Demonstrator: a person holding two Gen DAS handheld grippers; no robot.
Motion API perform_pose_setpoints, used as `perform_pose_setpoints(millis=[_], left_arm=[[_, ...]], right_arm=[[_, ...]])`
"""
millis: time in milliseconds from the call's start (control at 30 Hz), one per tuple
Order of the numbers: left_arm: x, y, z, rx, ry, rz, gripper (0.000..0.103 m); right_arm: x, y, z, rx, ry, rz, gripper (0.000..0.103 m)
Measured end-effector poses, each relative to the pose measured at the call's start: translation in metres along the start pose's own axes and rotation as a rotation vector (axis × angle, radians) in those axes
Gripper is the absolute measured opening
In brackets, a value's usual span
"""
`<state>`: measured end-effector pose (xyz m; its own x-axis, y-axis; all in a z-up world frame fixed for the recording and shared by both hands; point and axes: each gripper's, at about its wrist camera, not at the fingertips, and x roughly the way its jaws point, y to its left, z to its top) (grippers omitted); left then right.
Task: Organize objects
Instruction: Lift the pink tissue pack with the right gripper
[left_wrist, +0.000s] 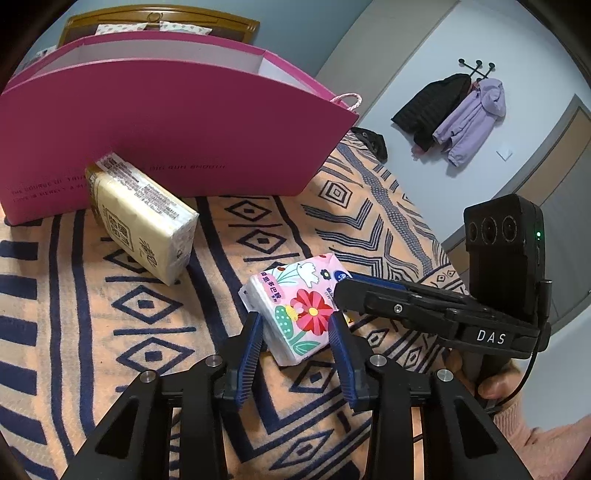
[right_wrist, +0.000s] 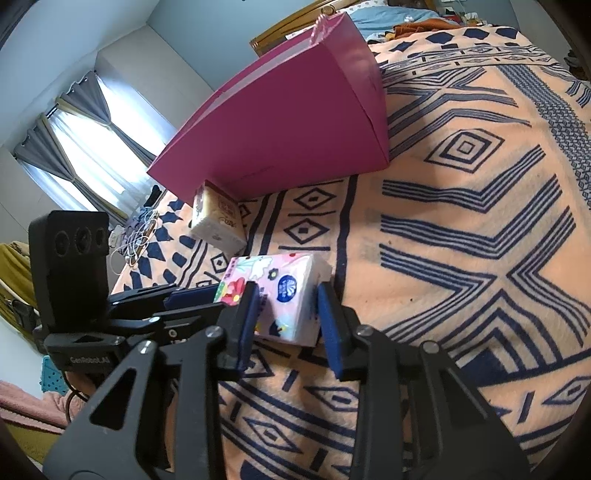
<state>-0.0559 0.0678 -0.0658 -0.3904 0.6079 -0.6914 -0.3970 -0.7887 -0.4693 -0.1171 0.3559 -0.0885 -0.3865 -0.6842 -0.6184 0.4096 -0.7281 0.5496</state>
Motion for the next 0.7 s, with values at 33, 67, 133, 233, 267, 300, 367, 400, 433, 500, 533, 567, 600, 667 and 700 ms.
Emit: perform_pose_setpoints(millis=[33, 67, 133, 233, 267, 300, 367, 400, 433, 500, 533, 567, 600, 667, 700], left_arm=[[-0.001, -0.001, 0.000, 0.002, -0.004, 0.003, 0.037], [-0.003, -0.002, 0.000, 0.007, -0.008, 0.008, 0.037], [-0.005, -0.003, 0.000, 0.014, -0.014, 0.011, 0.037], [-0.008, -0.004, 0.000, 0.023, -0.023, 0.018, 0.037], [-0.009, -0.005, 0.000, 0.026, -0.026, 0.021, 0.037], [-0.010, -0.005, 0.000, 0.029, -0.028, 0.024, 0.037], [-0.012, -0.007, 0.000, 0.035, -0.034, 0.026, 0.037], [-0.014, -0.007, 0.000, 0.037, -0.037, 0.028, 0.037], [-0.015, -0.008, 0.000, 0.042, -0.042, 0.032, 0.037], [-0.019, -0.009, 0.000, 0.050, -0.050, 0.031, 0.037], [-0.020, -0.010, 0.000, 0.054, -0.054, 0.034, 0.037], [-0.021, -0.011, 0.001, 0.058, -0.057, 0.037, 0.037], [-0.022, -0.012, 0.001, 0.062, -0.060, 0.039, 0.037], [-0.024, -0.013, 0.001, 0.072, -0.065, 0.046, 0.037], [-0.025, -0.014, 0.001, 0.076, -0.067, 0.048, 0.037]], right_arm=[[0.000, 0.001, 0.000, 0.000, -0.003, -0.001, 0.036], [-0.001, 0.002, 0.000, 0.000, -0.005, -0.001, 0.036], [-0.002, 0.003, 0.000, -0.003, -0.008, 0.001, 0.036], [-0.003, 0.006, 0.000, -0.007, -0.013, 0.001, 0.036], [-0.003, 0.007, 0.000, -0.010, -0.015, -0.001, 0.036], [-0.004, 0.008, 0.000, -0.011, -0.018, -0.002, 0.036], [-0.005, 0.010, 0.000, -0.015, -0.022, -0.002, 0.036], [-0.006, 0.010, 0.000, -0.017, -0.023, -0.003, 0.036], [-0.006, 0.011, -0.001, -0.018, -0.026, -0.003, 0.036], [-0.007, 0.012, -0.001, -0.020, -0.027, 0.001, 0.036], [-0.007, 0.012, -0.001, -0.020, -0.028, 0.001, 0.036], [-0.008, 0.013, -0.001, -0.020, -0.030, 0.002, 0.036], [-0.008, 0.013, 0.000, -0.020, -0.031, 0.004, 0.036], [-0.009, 0.015, 0.000, -0.023, -0.037, 0.006, 0.036], [-0.010, 0.015, 0.000, -0.024, -0.040, 0.006, 0.036]])
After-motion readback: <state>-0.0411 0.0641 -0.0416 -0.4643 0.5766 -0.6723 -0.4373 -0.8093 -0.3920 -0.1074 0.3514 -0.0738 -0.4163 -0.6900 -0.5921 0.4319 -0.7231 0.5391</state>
